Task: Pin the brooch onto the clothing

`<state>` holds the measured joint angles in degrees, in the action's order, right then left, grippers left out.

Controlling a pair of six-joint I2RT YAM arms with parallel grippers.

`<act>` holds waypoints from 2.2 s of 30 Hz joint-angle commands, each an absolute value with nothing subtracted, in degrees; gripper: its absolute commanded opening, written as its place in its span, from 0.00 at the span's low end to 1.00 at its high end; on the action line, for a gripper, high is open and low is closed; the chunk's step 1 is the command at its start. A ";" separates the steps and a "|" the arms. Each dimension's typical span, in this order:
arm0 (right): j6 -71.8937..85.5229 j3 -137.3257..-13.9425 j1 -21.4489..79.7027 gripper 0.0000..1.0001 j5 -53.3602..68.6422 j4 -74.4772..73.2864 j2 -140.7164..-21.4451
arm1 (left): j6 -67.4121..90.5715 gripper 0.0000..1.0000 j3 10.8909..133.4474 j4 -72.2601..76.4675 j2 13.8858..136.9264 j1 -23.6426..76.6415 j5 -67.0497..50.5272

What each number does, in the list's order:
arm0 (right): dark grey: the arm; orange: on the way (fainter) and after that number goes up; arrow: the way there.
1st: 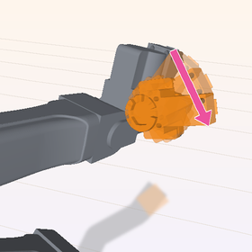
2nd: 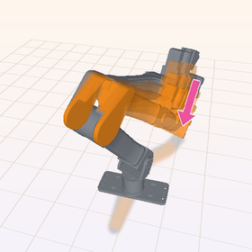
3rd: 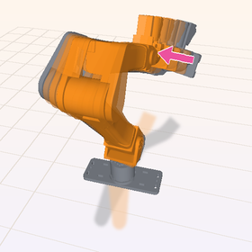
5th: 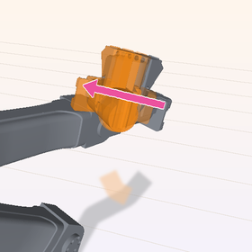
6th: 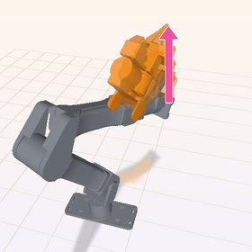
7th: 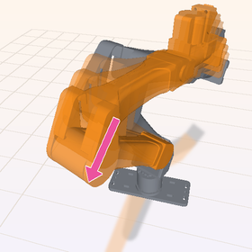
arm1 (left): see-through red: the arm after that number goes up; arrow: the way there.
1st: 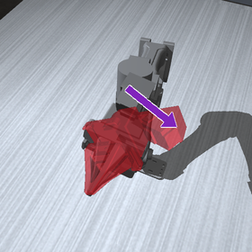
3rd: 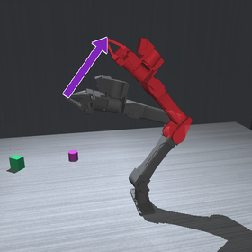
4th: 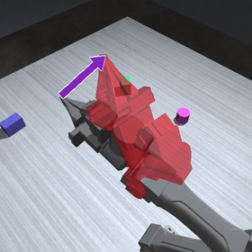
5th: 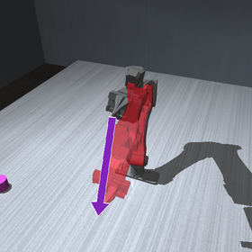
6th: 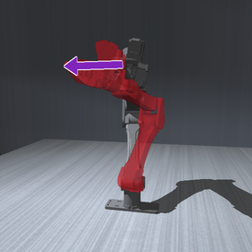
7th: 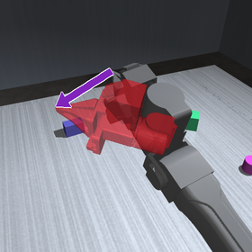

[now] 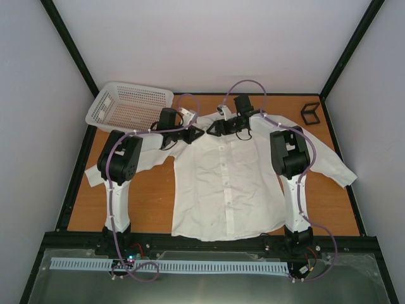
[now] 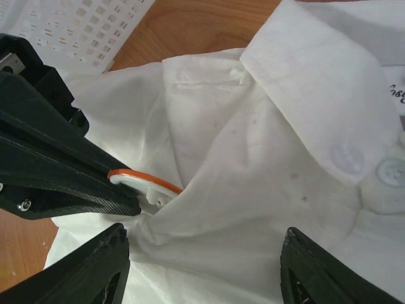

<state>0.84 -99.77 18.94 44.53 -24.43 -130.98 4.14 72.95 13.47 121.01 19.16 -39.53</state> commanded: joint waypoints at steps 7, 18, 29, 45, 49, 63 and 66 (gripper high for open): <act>0.77 -94.89 16.87 0.83 47.54 -22.26 -123.74 | 1.76 0.01 73.90 16.49 119.16 18.85 -40.36; 1.29 -89.84 15.42 0.89 51.79 -16.03 -125.69 | 1.63 0.01 74.20 15.03 118.38 18.82 -40.84; 4.27 -95.50 17.72 0.66 52.59 -14.20 -133.84 | 1.41 0.01 74.04 14.72 117.39 18.81 -42.54; 6.30 -95.55 17.50 0.62 50.64 -14.84 -133.70 | 2.57 0.01 74.29 15.54 117.92 18.01 -46.87; 7.90 -91.37 17.40 0.71 51.68 -10.59 -129.55 | 3.98 0.01 74.31 15.91 118.45 16.92 -47.46; 13.81 -90.34 17.49 0.67 56.99 -1.87 -132.64 | 5.18 0.01 74.18 16.57 118.98 16.44 -48.93; 13.75 -91.68 17.49 0.66 57.77 -2.80 -133.63 | 5.36 0.01 74.14 16.70 118.98 16.44 -49.28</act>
<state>12.95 -90.52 17.50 55.81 -4.32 -131.61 4.89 72.93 14.59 120.46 16.75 -47.00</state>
